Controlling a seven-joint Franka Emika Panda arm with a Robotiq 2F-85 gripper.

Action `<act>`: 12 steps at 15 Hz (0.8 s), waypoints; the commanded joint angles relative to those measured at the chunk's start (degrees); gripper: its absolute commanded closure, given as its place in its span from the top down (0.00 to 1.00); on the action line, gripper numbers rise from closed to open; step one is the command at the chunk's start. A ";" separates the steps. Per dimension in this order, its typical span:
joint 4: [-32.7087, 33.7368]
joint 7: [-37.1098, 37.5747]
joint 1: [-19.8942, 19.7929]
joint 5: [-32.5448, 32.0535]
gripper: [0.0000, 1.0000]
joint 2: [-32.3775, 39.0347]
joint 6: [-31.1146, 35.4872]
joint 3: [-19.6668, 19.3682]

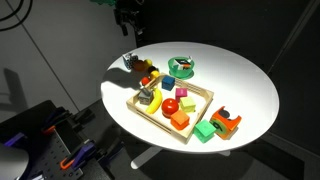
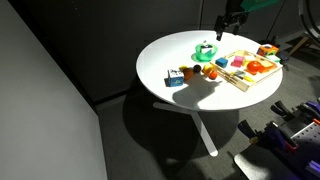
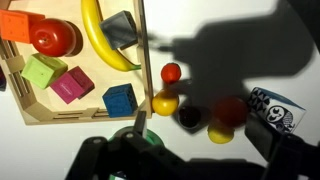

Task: Put the strawberry in the box

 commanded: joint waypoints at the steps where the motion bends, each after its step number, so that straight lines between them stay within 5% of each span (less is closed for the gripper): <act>1: 0.08 -0.09 0.66 0.09 1.00 0.00 -0.09 -0.68; 12: -0.38 -0.16 0.97 -1.61 1.00 5.47 2.42 -1.12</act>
